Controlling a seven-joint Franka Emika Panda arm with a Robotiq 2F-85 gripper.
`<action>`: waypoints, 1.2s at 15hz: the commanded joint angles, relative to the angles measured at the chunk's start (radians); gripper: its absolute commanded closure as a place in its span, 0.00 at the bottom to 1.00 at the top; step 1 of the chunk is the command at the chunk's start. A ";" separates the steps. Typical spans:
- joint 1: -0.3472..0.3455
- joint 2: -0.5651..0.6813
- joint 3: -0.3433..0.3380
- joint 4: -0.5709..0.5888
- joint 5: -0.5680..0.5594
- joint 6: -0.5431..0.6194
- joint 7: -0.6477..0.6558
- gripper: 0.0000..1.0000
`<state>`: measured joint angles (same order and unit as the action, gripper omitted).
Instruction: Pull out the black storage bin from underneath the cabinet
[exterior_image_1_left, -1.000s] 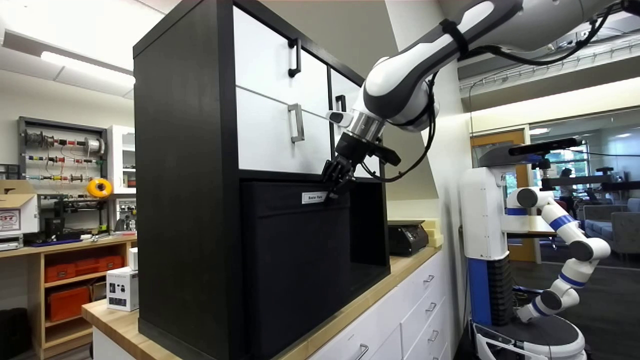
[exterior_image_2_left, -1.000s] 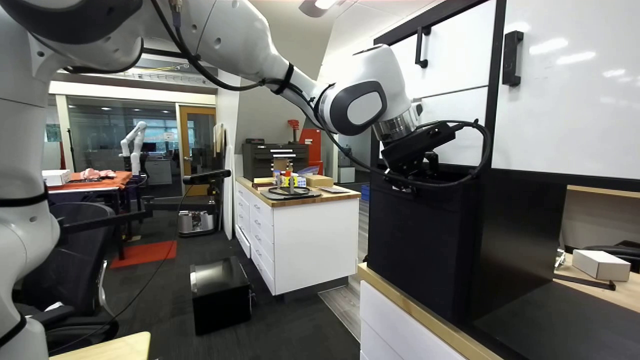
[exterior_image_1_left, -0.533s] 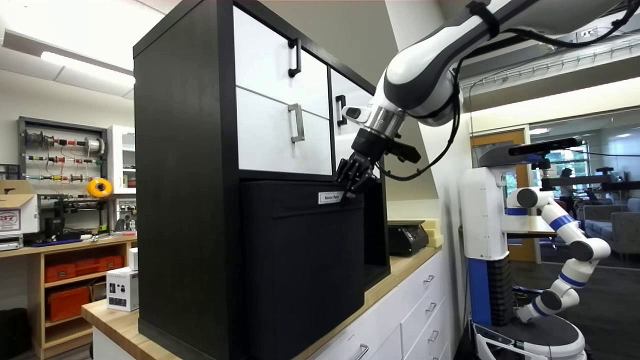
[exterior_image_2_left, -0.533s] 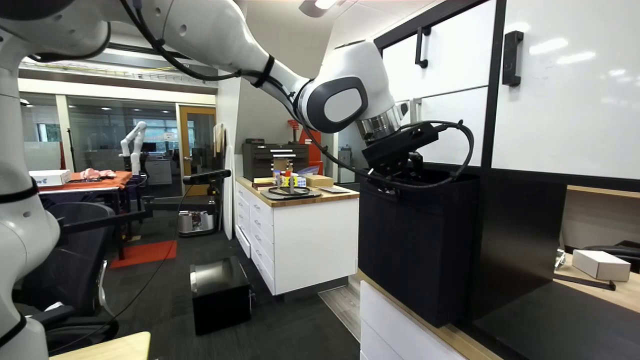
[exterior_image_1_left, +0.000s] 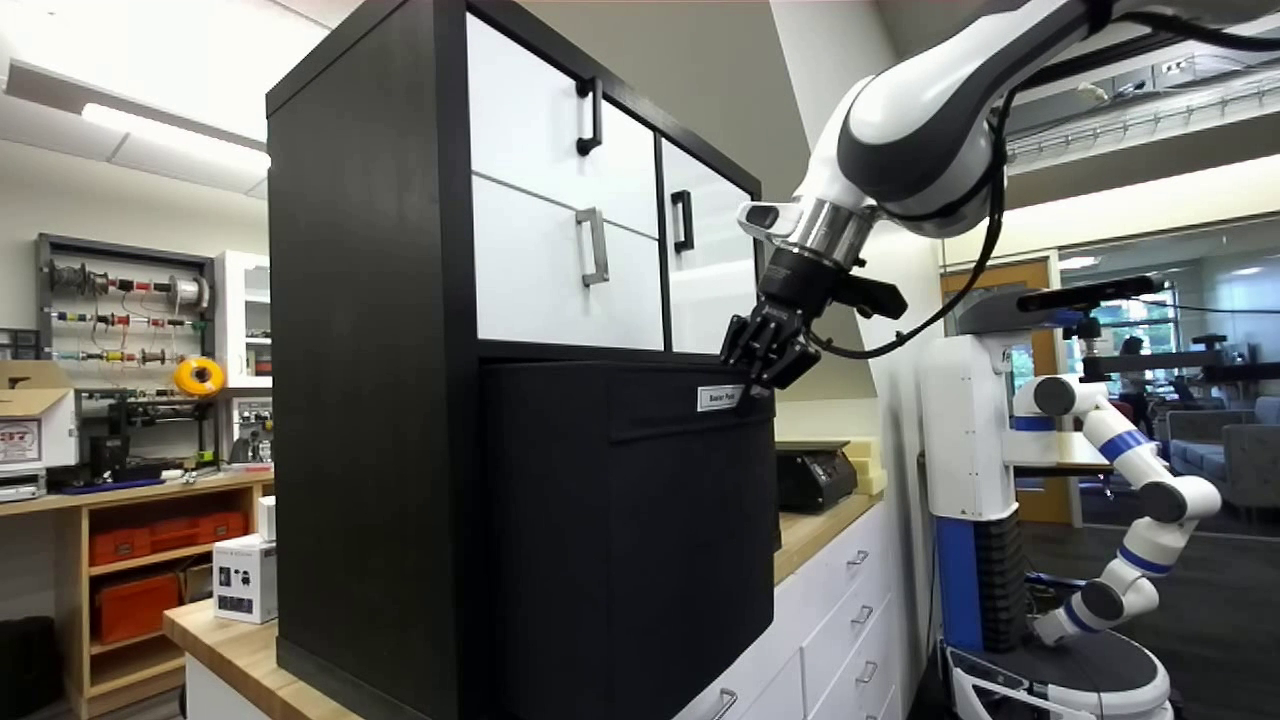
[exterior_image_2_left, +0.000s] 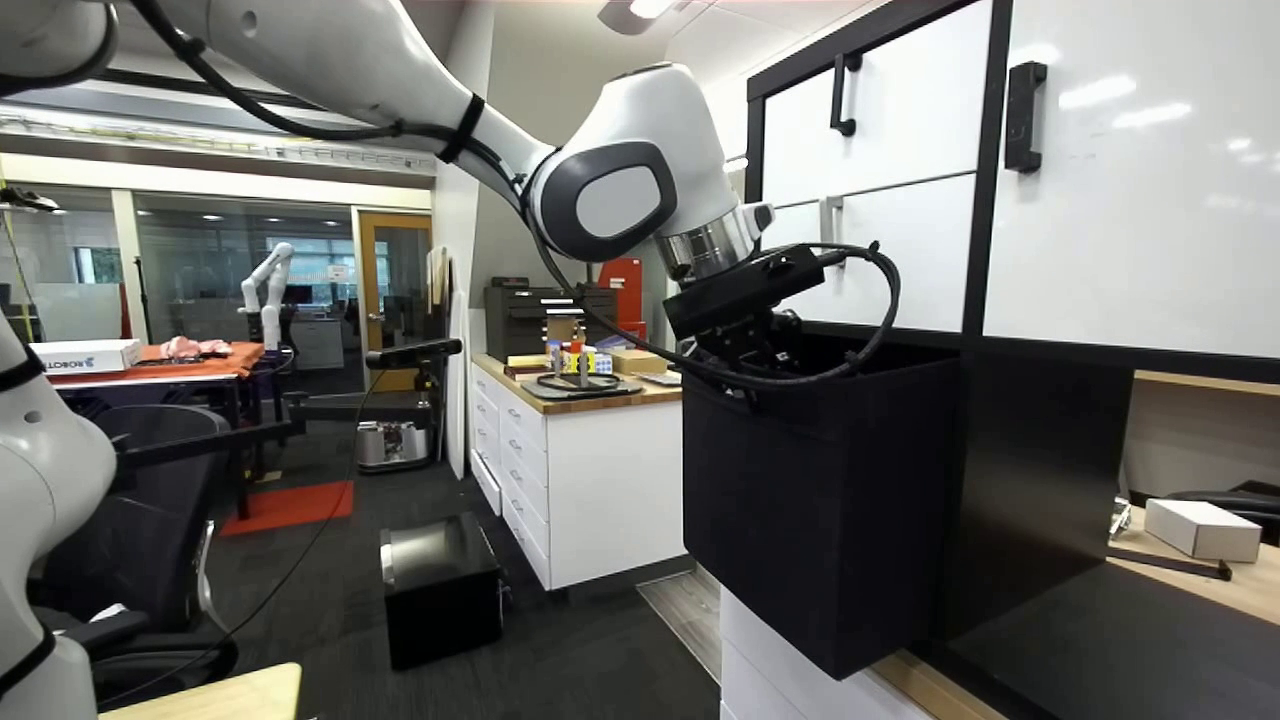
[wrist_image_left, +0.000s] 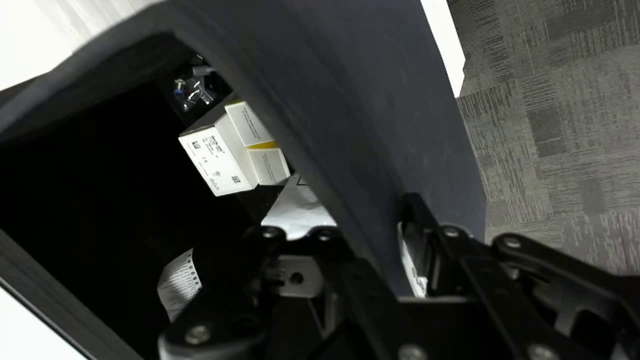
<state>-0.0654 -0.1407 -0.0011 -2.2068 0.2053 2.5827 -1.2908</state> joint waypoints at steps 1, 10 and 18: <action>0.026 -0.134 -0.039 -0.125 -0.029 -0.029 0.047 0.94; 0.037 -0.214 -0.045 -0.184 -0.114 -0.072 0.152 0.56; 0.070 -0.248 0.004 -0.060 -0.310 -0.084 0.316 0.12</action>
<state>-0.0172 -0.3367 -0.0102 -2.3061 -0.0386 2.5615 -1.0494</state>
